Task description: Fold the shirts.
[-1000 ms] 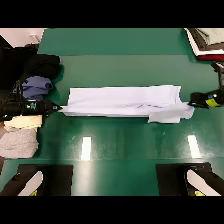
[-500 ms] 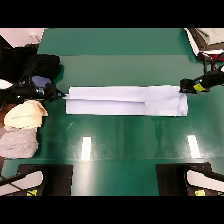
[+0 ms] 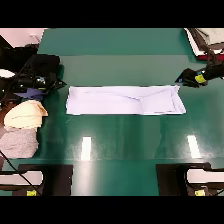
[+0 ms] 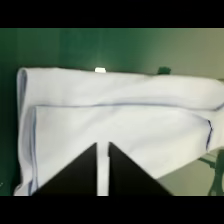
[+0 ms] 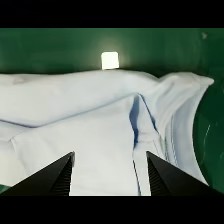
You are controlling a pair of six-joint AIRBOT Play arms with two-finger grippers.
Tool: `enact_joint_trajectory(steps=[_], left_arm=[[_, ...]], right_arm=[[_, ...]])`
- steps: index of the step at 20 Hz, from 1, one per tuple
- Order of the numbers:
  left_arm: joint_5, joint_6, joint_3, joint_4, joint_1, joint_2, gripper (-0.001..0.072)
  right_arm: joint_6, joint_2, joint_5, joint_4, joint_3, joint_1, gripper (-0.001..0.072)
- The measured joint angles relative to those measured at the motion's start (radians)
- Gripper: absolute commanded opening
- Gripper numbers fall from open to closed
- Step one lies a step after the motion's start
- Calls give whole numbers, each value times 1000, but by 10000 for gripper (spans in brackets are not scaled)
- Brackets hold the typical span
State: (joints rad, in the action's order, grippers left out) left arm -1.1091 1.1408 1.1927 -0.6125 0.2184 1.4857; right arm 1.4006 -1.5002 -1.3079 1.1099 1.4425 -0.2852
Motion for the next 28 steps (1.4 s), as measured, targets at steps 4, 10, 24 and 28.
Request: enact_joint_trajectory(steps=[4,10,24,28], left_arm=[[-122,-12,32,3,-6,5,21],[-154,-13,42,-18,-158,7,22],[-87,48,42,-60,-416,7,21],[-68,94,43,-97,-425,8,21]], right_arm=[[-78,-10,-69,-53,-70,-128,700],[-237,-83,-103,-168,-192,-246,696],[-372,-224,-22,-286,-215,-161,14],[-398,-208,-13,-319,-216,-151,12]])
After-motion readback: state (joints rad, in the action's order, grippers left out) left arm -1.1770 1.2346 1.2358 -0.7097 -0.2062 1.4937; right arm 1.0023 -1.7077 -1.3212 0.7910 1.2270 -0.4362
